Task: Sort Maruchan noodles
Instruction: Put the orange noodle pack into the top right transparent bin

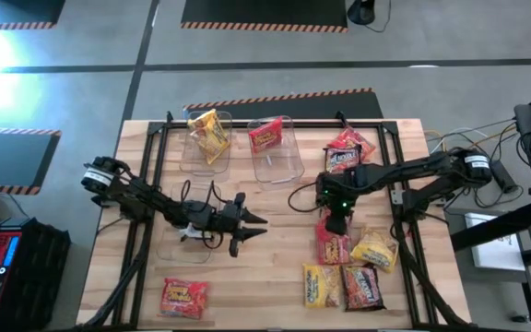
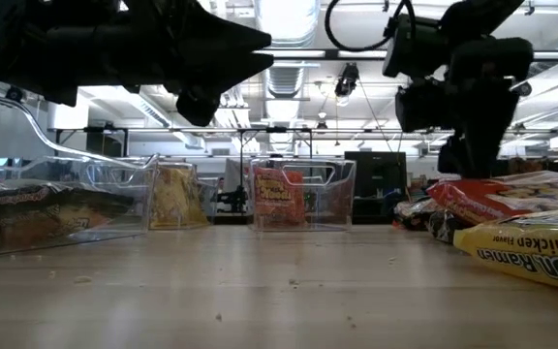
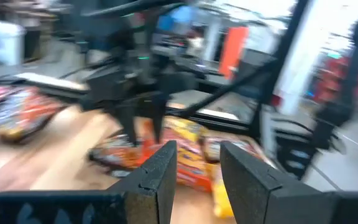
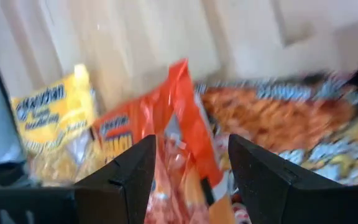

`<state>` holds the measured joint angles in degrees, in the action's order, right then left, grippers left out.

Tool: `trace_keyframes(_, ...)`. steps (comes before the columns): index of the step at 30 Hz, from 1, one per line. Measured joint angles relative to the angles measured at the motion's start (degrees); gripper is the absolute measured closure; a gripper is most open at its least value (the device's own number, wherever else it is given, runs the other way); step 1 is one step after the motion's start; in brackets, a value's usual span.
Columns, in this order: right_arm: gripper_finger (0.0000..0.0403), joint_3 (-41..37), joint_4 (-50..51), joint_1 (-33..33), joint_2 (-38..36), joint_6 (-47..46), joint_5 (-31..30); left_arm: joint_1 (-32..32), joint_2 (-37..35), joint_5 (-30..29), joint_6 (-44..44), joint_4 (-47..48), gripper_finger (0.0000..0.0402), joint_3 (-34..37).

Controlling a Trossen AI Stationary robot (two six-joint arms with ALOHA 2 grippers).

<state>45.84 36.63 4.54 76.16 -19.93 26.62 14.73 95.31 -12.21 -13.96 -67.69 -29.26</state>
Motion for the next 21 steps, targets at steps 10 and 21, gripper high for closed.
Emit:
trace_keyframes(10, 0.0211, 4.6, 4.7, -1.9, -4.9, -16.9, -5.4, -0.9, 0.0, -1.2, -13.7, 16.5, 0.0297, -6.0)
trace_keyframes(21, 0.0211, 1.0, 10.3, -13.6, -12.1, -46.3, -14.5, -0.6, 6.0, 6.5, -13.9, 24.2, 0.0297, -14.0)
